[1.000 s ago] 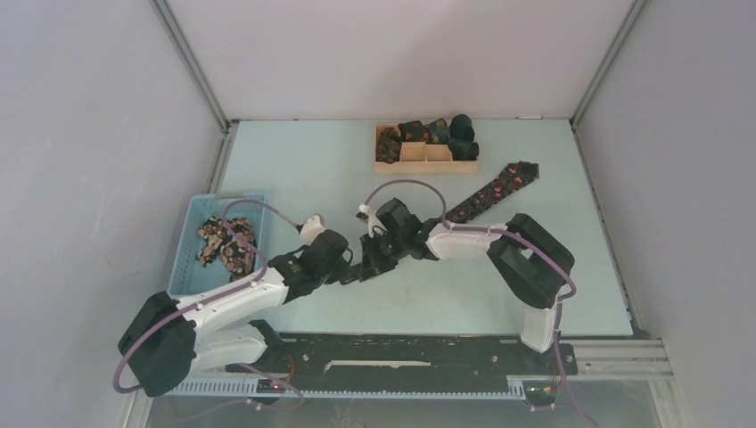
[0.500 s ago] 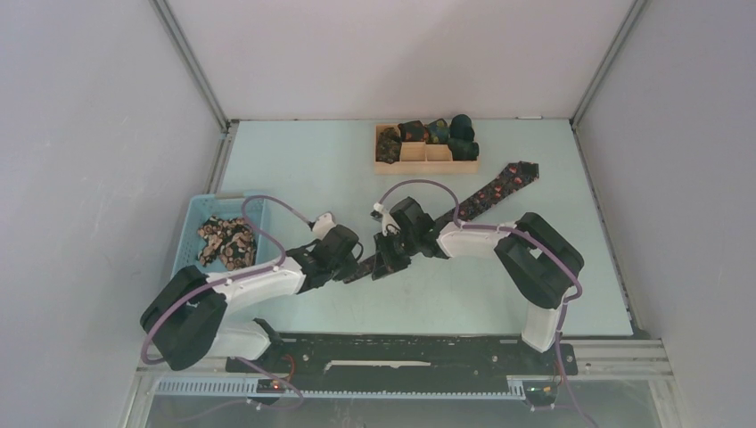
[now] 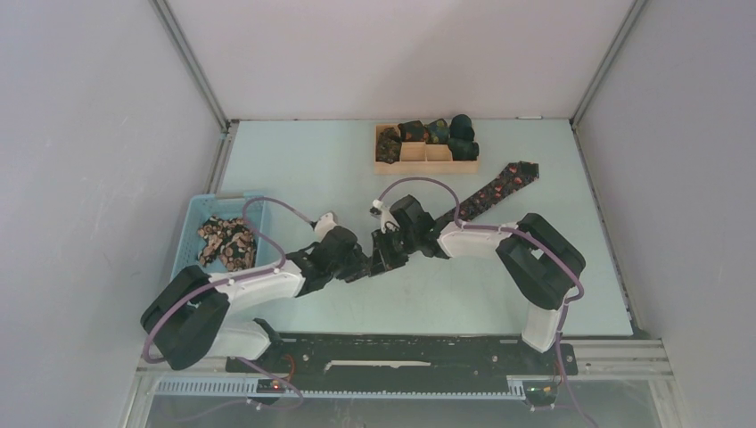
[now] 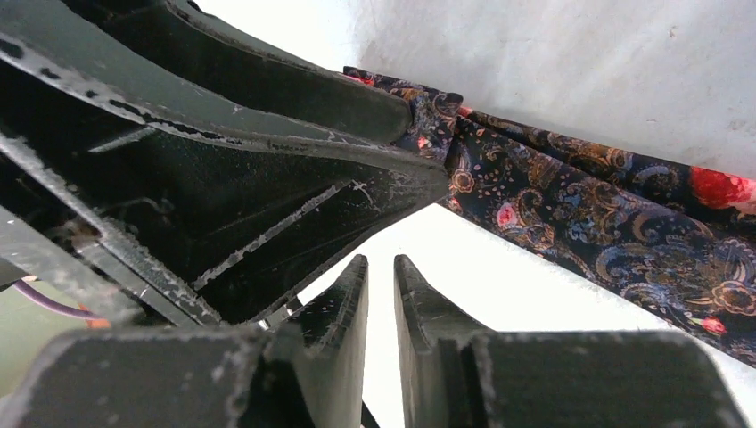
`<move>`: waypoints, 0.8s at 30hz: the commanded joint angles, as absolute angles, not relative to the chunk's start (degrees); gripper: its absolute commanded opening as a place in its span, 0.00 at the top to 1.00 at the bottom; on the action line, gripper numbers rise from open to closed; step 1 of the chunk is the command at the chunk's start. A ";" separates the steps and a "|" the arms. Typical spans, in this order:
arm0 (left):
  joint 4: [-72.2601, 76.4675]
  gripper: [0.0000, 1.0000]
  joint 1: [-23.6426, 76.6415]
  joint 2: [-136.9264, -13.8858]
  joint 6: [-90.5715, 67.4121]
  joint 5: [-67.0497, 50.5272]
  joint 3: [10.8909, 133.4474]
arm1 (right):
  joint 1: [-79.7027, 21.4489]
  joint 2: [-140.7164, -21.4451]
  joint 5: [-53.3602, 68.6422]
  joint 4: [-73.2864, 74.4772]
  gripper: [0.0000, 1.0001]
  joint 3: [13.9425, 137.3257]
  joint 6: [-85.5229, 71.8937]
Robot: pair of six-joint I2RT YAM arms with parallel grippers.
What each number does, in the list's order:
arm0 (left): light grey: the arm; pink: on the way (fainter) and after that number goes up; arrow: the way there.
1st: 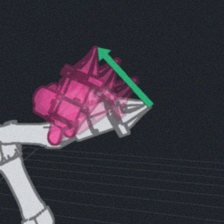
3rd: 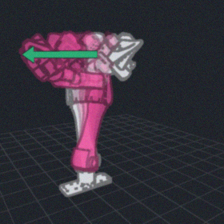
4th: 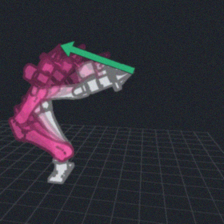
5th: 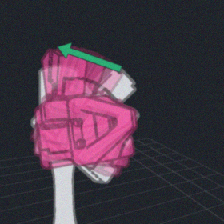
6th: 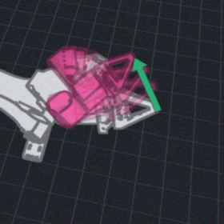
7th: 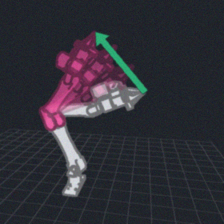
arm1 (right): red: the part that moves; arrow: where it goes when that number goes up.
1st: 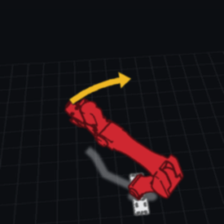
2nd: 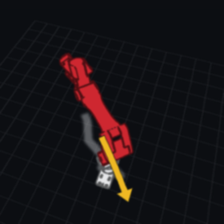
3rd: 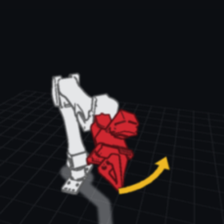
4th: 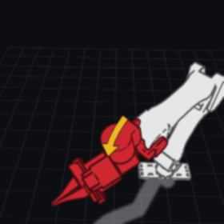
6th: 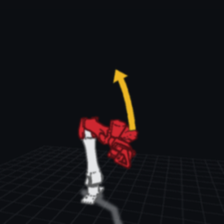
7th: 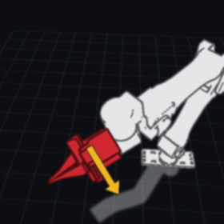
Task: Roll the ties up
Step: Roll the tie at the center of the board.
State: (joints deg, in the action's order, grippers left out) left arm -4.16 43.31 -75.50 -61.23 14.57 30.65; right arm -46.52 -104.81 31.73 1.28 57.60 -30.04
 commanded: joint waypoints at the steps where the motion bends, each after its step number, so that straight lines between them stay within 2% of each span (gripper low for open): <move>1: -1.83 0.54 43.10 -72.51 -61.07 15.29 28.20 | -46.64 -103.18 31.81 -1.39 0.79 59.61 -30.80; 15: 1.57 0.75 43.13 -68.15 -61.43 16.16 24.23 | -46.56 -105.88 28.18 -0.65 0.75 62.47 -33.22; 18: 1.87 0.87 43.08 -67.79 -61.48 16.28 23.71 | -46.60 -106.78 27.91 -0.28 0.74 63.46 -33.07; 20: 2.05 0.99 43.07 -67.68 -61.49 16.15 23.48 | -46.69 -107.45 27.40 -0.26 0.74 64.07 -32.82; 24: 2.66 1.00 43.11 -67.47 -61.66 15.96 22.92 | -46.80 -108.83 26.37 2.06 0.73 65.41 -32.35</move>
State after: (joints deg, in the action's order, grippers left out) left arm 0.38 43.31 -69.19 -61.47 14.81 23.77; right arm -46.52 -107.37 28.12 1.23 62.15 -32.75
